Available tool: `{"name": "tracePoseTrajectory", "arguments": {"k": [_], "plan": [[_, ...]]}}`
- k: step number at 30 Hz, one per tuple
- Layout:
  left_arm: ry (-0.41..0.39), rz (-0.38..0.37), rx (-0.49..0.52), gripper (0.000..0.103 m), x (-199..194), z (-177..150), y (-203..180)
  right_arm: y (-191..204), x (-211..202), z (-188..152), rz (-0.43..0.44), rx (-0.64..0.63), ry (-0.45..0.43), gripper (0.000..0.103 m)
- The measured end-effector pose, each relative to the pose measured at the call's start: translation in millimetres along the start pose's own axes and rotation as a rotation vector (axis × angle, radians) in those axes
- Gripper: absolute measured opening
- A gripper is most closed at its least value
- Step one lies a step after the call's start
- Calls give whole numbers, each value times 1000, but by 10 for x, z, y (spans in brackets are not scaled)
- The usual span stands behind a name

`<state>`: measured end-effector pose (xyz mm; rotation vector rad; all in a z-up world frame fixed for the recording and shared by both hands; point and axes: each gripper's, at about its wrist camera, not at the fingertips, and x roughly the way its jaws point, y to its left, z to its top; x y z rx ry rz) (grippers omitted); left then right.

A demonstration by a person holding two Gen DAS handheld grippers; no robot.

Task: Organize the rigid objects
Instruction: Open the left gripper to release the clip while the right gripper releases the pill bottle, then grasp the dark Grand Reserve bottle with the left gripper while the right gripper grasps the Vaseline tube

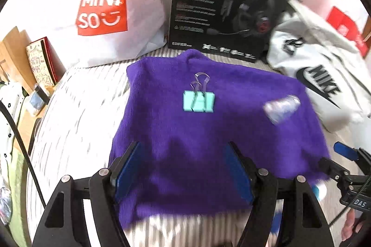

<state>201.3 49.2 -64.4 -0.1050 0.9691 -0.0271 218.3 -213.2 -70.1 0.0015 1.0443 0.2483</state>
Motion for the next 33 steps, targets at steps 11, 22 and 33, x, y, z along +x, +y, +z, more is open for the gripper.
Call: {"name": "tracePoseTrajectory", "arguments": {"k": [11, 22, 33], "plan": [[-7, -32, 54, 72, -486, -969, -253, -47, -702, -846, -18, 103, -95, 84], [54, -13, 76, 72, -330, -1533, -489, -25, -1017, -1244, -53, 51, -100, 84], [-20, 51, 71, 72, -279, -1556, -381, -255, -1084, -1403, -54, 92, -114, 84]]}}
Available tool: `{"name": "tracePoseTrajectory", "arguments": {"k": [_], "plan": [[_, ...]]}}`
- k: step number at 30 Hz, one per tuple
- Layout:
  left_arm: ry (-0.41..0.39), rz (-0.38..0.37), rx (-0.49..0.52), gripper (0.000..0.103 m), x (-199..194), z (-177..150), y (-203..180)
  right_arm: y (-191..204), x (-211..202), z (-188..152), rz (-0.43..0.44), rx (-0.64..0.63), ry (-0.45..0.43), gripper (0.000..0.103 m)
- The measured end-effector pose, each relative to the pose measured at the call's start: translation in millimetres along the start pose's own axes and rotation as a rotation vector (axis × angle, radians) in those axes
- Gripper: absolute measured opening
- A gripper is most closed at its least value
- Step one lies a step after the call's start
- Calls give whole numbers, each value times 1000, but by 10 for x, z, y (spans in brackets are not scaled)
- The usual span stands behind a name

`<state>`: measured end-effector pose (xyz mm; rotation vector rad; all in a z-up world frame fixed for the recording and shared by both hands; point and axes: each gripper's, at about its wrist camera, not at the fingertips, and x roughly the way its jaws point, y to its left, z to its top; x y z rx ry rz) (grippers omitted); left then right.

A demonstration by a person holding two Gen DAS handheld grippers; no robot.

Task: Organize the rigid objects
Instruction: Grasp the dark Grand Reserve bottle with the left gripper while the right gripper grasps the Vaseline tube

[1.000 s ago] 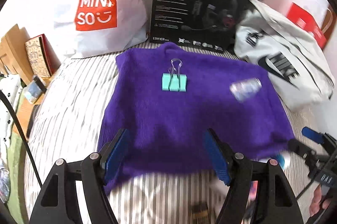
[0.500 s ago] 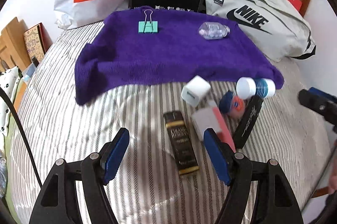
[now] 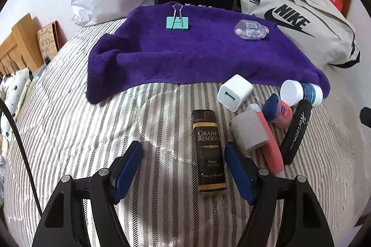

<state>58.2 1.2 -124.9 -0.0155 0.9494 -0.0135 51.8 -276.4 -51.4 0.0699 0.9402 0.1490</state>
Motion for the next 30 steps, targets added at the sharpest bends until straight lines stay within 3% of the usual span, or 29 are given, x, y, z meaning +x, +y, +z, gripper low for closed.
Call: {"name": "tracePoseTrajectory", "arguments": {"k": [1, 3, 7, 12, 18, 26, 30], "plan": [[-3, 10, 15, 70, 8, -1, -19, -5, 29, -3, 2, 4, 5, 84], [-36, 10, 31, 54, 5, -8, -39, -5, 130, -12, 10, 12, 24, 84], [-63, 9, 35, 43, -6, -14, -21, 65, 310, 2, 45, 29, 36, 84], [-66, 3, 27, 41, -7, -11, 3, 282, 594, 169, 104, 51, 35, 84], [-66, 5, 29, 41, -4, -7, 7, 462, 977, 253, 34, 3, 99, 85], [-68, -12, 17, 41, -9, 0, 25, 584, 1210, 278, -33, -17, 103, 84], [-67, -4, 37, 35, -25, -9, 25, 560, 1219, 293, -40, -14, 83, 77]]}}
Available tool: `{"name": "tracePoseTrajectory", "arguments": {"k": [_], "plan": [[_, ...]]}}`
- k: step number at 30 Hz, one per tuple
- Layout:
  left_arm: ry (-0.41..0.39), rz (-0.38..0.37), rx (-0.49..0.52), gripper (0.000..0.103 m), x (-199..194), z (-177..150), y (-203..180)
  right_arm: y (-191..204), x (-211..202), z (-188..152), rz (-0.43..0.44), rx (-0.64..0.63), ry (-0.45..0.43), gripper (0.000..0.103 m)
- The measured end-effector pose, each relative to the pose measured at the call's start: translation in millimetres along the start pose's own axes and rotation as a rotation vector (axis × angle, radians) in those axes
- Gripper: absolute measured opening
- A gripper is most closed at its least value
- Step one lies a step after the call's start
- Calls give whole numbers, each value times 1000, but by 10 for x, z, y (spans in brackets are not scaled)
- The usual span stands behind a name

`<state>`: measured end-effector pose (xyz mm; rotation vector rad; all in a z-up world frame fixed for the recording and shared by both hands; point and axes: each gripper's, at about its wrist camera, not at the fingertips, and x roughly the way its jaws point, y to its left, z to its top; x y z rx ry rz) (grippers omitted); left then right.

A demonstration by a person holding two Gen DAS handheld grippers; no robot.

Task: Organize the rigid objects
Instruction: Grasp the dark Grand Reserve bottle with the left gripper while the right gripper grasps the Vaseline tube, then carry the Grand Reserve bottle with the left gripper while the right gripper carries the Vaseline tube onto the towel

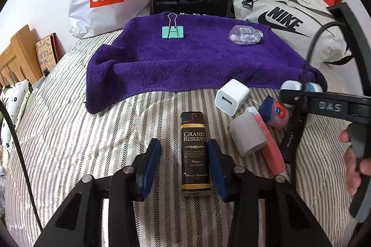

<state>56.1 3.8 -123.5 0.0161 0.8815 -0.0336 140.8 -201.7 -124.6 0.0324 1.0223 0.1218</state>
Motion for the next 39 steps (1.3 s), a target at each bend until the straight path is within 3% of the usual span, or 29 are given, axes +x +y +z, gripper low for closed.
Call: {"name": "tracePoseTrajectory", "arguments": {"k": [4, 7, 11, 21, 26, 34, 39], "plan": [[6, -18, -4, 32, -15, 4, 63, -63, -139, -41, -4, -25, -6, 77], [1, 9, 12, 32, -8, 5, 9, -147, -183, -78, -19, -31, 4, 77], [2, -7, 13, 23, -28, 14, 29, -238, -97, -111, -40, -16, 20, 77], [36, -75, -2, 23, -60, 7, 123, -415, -289, -202, 9, 32, -11, 77], [19, -14, 56, 23, -33, -20, -5, -472, -325, -249, 21, 43, -11, 77], [34, -5, 55, 23, -54, 20, 6, -498, -408, -267, 55, 44, -22, 77], [13, -42, 46, 23, -239, 135, 63, -520, -571, -258, 61, 30, -50, 77]]}}
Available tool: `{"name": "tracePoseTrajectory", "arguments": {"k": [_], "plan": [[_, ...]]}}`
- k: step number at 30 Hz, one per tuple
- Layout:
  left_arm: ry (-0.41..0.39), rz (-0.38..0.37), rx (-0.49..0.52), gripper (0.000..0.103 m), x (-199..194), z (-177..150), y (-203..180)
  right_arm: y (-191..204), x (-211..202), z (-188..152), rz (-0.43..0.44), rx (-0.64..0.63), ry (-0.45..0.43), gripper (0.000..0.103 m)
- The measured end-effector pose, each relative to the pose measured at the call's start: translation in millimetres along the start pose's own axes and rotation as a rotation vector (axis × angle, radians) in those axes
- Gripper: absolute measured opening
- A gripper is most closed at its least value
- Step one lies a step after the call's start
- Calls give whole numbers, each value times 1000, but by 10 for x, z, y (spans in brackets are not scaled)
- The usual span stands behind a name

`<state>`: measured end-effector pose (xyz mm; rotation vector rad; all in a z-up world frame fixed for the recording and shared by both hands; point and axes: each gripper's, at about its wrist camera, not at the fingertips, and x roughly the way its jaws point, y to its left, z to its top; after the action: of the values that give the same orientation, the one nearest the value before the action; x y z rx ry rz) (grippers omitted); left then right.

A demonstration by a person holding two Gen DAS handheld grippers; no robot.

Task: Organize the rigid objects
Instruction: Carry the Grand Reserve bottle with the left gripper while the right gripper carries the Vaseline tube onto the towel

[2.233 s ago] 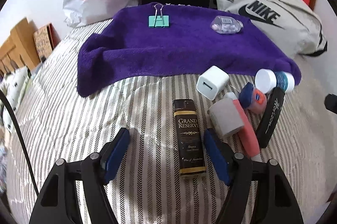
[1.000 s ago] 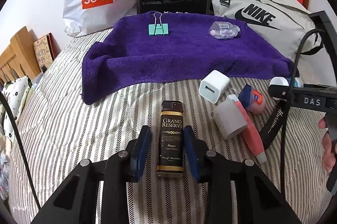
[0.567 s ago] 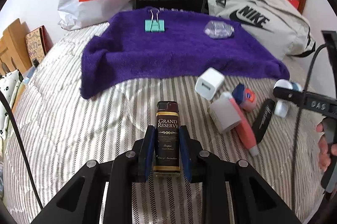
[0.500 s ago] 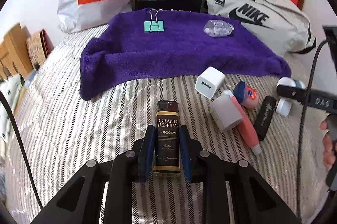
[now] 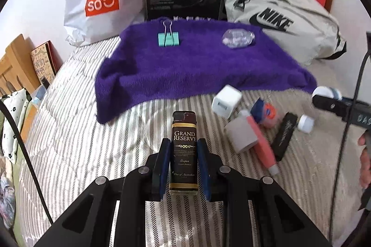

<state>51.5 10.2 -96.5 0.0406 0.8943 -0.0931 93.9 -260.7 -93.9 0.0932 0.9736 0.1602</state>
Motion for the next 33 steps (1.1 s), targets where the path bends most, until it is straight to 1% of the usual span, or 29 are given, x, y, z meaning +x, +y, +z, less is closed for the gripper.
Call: {"name": "tracePoseTrajectory", "arguments": {"k": [3, 6, 10, 12, 25, 29, 33], "plan": [[1, -3, -10, 23, -62, 73, 40, 1, -41, 24, 12, -6, -10, 77], [-13, -21, -19, 23, -120, 134, 75, 23, -37, 45, 16, -11, -7, 77], [-28, -24, -23, 23, -166, 197, 107, 69, -39, 84, 39, -19, -10, 77], [-19, -17, -25, 23, -144, 234, 115, 99, -38, 91, 31, -29, -10, 77], [-70, -35, -46, 23, -152, 581, 208, 246, -30, 207, 33, -73, -6, 77], [-77, -52, -61, 23, -108, 710, 254, 284, -50, 315, 39, -87, -13, 77], [-79, -51, -65, 23, -28, 839, 293, 335, -75, 530, 54, -97, -35, 77]]}}
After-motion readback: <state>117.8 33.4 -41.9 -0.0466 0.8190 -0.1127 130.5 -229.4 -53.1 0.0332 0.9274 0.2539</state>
